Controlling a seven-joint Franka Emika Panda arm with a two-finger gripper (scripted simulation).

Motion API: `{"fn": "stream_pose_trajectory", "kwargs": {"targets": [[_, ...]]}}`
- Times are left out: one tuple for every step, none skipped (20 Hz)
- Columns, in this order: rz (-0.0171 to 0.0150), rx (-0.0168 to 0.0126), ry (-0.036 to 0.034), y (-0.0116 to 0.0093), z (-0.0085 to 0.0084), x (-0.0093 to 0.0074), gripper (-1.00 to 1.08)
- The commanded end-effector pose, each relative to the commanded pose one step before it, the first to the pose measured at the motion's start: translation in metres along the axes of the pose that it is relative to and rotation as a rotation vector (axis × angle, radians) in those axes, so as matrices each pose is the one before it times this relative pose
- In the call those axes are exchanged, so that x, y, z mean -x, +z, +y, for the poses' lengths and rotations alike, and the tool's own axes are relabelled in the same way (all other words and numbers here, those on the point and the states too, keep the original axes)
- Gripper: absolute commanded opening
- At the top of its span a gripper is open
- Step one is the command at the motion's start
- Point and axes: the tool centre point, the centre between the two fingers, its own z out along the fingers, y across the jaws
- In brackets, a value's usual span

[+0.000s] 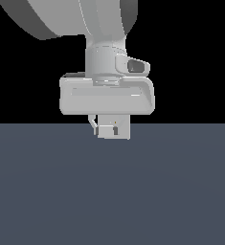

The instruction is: Plug the charger into the wall socket.

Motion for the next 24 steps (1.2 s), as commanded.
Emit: {"fn": "stream_pose_trajectory", "kwargs": {"targets": [[-0.00003,0.00686,0.05461,-0.00358,-0.00326,-0.00753,-1.00],[-0.00016,0.00244,0.01974,-0.00124,-0.00123,-0.00275,-1.00],[-0.00017,0.00232,0.01877,-0.00117,-0.00116,-0.00262,-1.00],[-0.00017,0.00219,0.01779,-0.00110,-0.00108,-0.00249,-1.00],[-0.00018,0.00206,0.01677,-0.00103,-0.00102,-0.00235,-1.00],[-0.00019,0.00193,0.01575,-0.00096,-0.00095,-0.00221,-1.00],[-0.00019,0.00180,0.01472,-0.00089,-0.00086,-0.00208,-1.00],[-0.00020,0.00166,0.01366,-0.00082,-0.00079,-0.00193,-1.00],[-0.00020,0.00153,0.01258,-0.00074,-0.00071,-0.00179,-1.00],[-0.00020,0.00138,0.01147,-0.00067,-0.00064,-0.00164,-1.00],[-0.00020,0.00124,0.01033,-0.00060,-0.00057,-0.00148,-1.00],[-0.00019,0.00110,0.00920,-0.00053,-0.00049,-0.00132,-1.00],[-0.00017,0.00096,0.00802,-0.00045,-0.00041,-0.00116,-1.00],[-0.00016,0.00081,0.00682,-0.00038,-0.00035,-0.00099,-1.00],[-0.00013,0.00066,0.00561,-0.00031,-0.00028,-0.00081,-1.00],[-0.00011,0.00051,0.00434,-0.00024,-0.00024,-0.00063,-1.00],[-0.00008,0.00037,0.00314,-0.00017,-0.00015,-0.00046,-1.00],[-0.00005,0.00023,0.00194,-0.00010,-0.00006,-0.00029,-1.00],[-0.00002,0.00008,0.00069,-0.00003,0.00000,-0.00010,-1.00],[0.00000,0.00000,0.00000,0.00000,0.00000,0.00000,-1.00],[0.00000,0.00000,0.00000,0.00000,0.00000,0.00000,-1.00],[0.00000,0.00000,0.00000,0.00000,0.00000,0.00000,-1.00],[-0.00012,-0.00008,-0.00119,0.00012,-0.00011,0.00023,-1.00],[0.00000,0.00000,0.00000,0.00002,0.00000,-0.00018,-1.00]]}}
